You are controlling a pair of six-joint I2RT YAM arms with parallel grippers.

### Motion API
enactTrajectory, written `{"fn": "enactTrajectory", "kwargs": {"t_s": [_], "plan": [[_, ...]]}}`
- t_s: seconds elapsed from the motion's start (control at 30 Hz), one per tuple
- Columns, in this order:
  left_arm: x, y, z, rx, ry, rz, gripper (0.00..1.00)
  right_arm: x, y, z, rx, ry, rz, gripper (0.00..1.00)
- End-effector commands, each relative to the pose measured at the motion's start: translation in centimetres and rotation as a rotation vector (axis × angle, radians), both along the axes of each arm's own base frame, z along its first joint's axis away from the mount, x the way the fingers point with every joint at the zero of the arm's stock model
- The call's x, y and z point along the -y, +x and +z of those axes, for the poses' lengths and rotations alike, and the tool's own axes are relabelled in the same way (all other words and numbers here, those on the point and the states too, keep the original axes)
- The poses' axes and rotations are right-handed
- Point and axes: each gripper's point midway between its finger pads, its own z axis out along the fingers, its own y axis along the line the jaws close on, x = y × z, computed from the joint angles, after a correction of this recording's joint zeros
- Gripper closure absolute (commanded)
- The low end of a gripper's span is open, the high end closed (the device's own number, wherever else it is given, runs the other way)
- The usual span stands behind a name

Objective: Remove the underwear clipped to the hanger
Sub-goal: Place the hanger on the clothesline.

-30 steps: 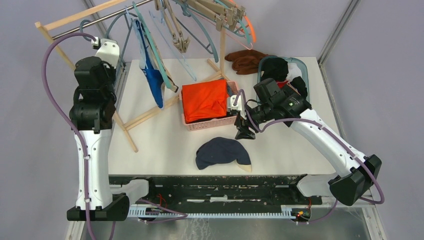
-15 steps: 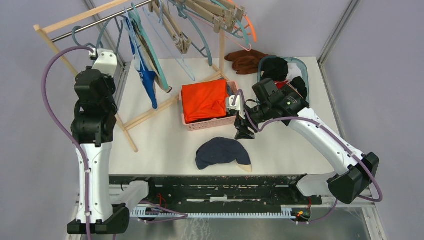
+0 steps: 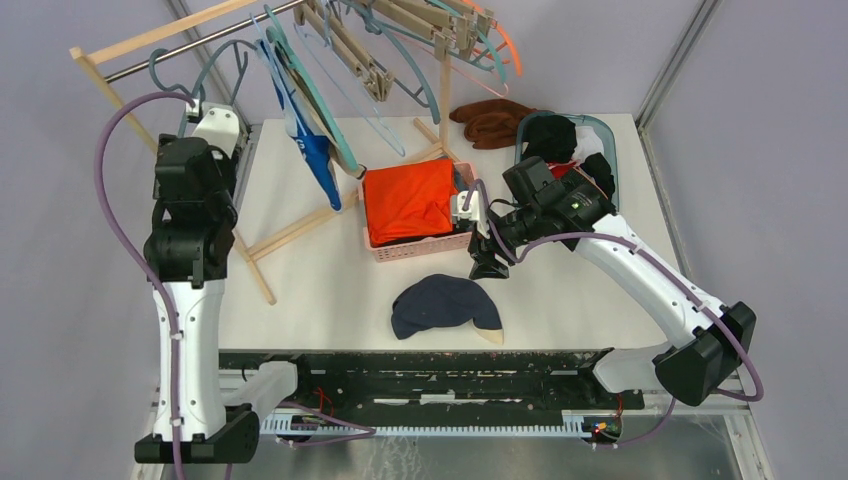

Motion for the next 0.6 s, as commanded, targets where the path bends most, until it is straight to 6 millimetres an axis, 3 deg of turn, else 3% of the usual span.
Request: {"fn": "enactTrajectory", "kwargs": {"t_s": [0.0, 0.13, 0.23, 0.43, 0.57], "plan": [[-0.2, -2.6, 3.6, 0.134, -0.001, 0.015, 0.29, -0.4, 0.1, -0.1, 0.004, 0.004, 0.006, 0.35], [0.7, -4.1, 5.0, 0.207, -0.025, -0.035, 0.15, -0.6, 0.2, -0.1, -0.013, 0.008, -0.011, 0.34], [1.5, -4.8, 5.7, 0.247, -0.039, -0.088, 0.10, -0.7, 0.3, -0.1, -0.024, 0.011, -0.024, 0.34], [4.4, -4.9, 7.0, 0.270, -0.063, -0.271, 0.07, -0.9, 0.5, -0.2, -0.037, 0.010, -0.036, 0.33], [7.4, -4.2, 7.0, 0.233, -0.108, -0.445, 0.06, -0.9, 0.6, -0.4, -0.045, 0.006, -0.040, 0.33]]}}
